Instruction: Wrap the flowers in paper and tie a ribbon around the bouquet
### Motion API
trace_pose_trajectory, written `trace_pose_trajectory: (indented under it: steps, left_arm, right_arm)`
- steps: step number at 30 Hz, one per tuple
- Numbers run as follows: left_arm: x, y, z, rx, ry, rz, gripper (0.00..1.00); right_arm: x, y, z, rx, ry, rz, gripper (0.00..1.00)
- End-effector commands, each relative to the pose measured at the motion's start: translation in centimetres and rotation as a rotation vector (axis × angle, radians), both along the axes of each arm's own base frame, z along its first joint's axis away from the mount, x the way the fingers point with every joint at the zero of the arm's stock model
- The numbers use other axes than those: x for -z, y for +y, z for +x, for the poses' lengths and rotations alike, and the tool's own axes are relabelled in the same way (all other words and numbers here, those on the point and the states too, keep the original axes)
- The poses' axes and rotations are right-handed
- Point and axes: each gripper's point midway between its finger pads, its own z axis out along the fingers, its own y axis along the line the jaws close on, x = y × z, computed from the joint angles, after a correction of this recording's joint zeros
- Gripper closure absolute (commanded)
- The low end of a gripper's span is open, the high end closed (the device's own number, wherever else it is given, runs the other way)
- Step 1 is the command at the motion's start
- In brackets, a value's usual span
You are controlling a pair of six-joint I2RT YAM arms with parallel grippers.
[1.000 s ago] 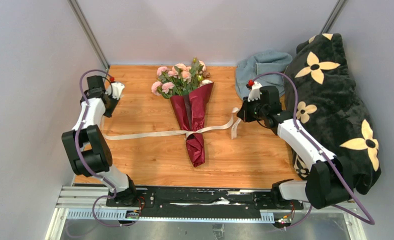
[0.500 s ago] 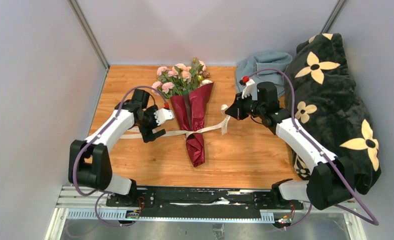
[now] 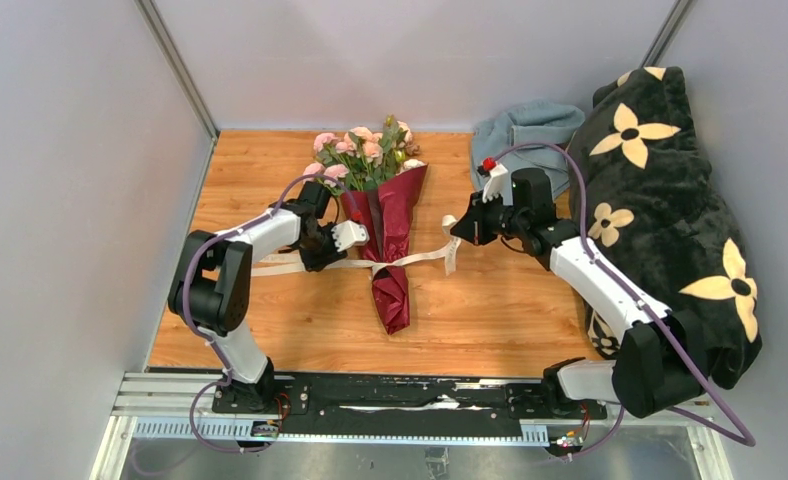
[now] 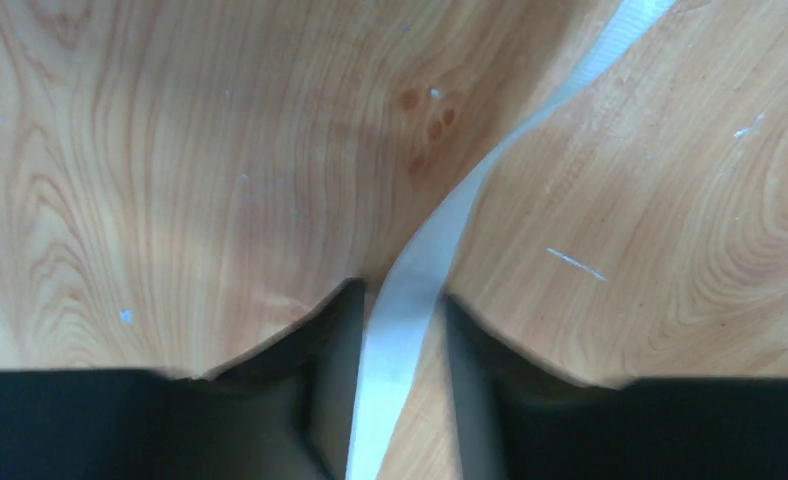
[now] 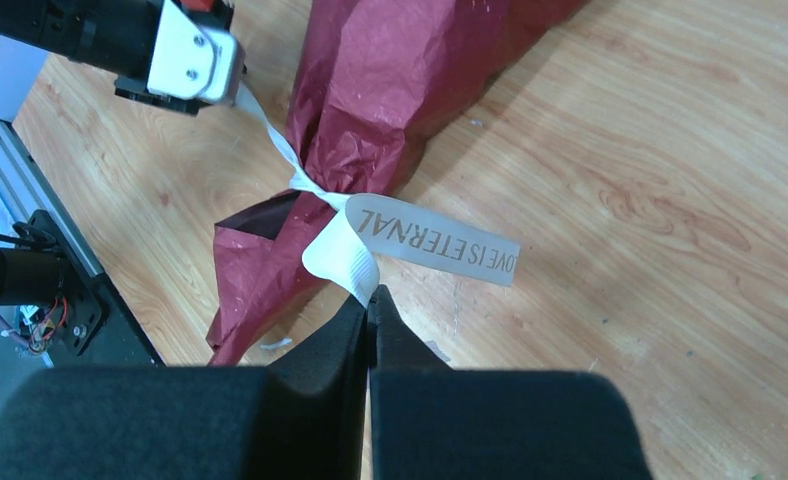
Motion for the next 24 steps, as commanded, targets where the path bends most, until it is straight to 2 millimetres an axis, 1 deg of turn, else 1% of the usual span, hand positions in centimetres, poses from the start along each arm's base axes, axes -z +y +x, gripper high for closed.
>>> trace_pose_trajectory:
  steps: [1, 2, 3, 4, 5, 7, 8, 9, 11, 13, 15, 16, 17, 18, 20, 22, 23, 24]
  left_arm:
    - [3.0, 0.8, -1.2, 0.035, 0.028, 0.061, 0.70]
    - [2.9, 1.0, -1.6, 0.043, 0.035, 0.063, 0.81]
    - [2.8, 1.1, -1.9, 0.046, 0.039, 0.066, 0.97]
    - [2.5, 1.1, -2.0, 0.042, 0.037, 0.064, 1.00]
    - [2.2, 1.0, -2.2, 0.040, 0.041, 0.054, 1.00]
    - [0.7, 0.0, -1.9, 0.020, 0.025, 0.002, 1.00]
    - [-0.1, -0.9, -2.1, 0.007, 0.035, -0.053, 1.00]
    - [-1.2, -1.9, -1.9, 0.007, 0.026, -0.106, 1.00]
    - [-3.7, -3.7, -2.0, -0.008, 0.032, -0.213, 1.00]
    - [-6.1, -5.3, -2.1, -0.006, 0.029, -0.309, 1.00]
    - [-8.0, -6.6, -2.5, -0.010, 0.040, -0.384, 1.00]
    - [-8.8, -7.2, -2.6, -0.018, 0.045, -0.414, 1.00]
    - [-9.5, -7.7, -2.9, -0.017, 0.051, -0.437, 1.00]
    - [-10.1, -8.2, -3.1, -0.013, 0.053, -0.461, 1.00]
    - [-11.3, -9.1, -3.5, -0.002, 0.056, -0.506, 1.00]
    - [-12.5, -10.1, -3.9, 0.009, 0.063, -0.559, 1.00]
    - [-12.9, -10.6, -4.2, 0.008, 0.077, -0.586, 1.00]
    - [-13.6, -11.2, -4.3, 0.005, 0.093, -0.620, 1.00]
  right_arm:
    - [2.5, -0.7, -1.0, 0.012, 0.064, -0.041, 1.00]
    - [2.8, -1.0, -1.0, 0.020, 0.068, -0.045, 1.00]
    - [3.1, -1.2, -1.1, 0.025, 0.074, -0.048, 1.00]
    - [3.4, -1.4, -1.1, 0.031, 0.083, -0.052, 1.00]
    - [3.9, -1.6, -1.2, 0.039, 0.093, -0.063, 1.00]
    - [4.7, -2.0, -1.3, 0.053, 0.116, -0.085, 1.00]
    - [5.4, -2.3, -1.3, 0.065, 0.136, -0.104, 1.00]
    - [5.9, -2.4, -1.4, 0.074, 0.149, -0.115, 0.99]
    - [7.3, -2.9, -1.7, 0.090, 0.194, -0.145, 0.95]
    - [8.5, -3.4, -2.0, 0.109, 0.226, -0.176, 0.85]
    - [9.6, -4.2, -2.2, 0.135, 0.256, -0.225, 0.72]
    - [9.9, -4.6, -2.2, 0.149, 0.264, -0.258, 0.63]
    - [10.2, -4.9, -2.2, 0.156, 0.269, -0.291, 0.48]
    - [10.2, -5.0, -2.2, 0.157, 0.261, -0.312, 0.39]
    - [9.2, -4.2, -1.6, 0.135, 0.202, -0.309, 0.36]
    - [7.1, -1.6, -1.4, 0.051, 0.068, -0.268, 0.36]
    - [5.5, -0.1, -1.2, 0.002, -0.018, -0.229, 0.36]
    - [3.5, 2.8, -1.9, -0.116, -0.164, -0.188, 0.36]
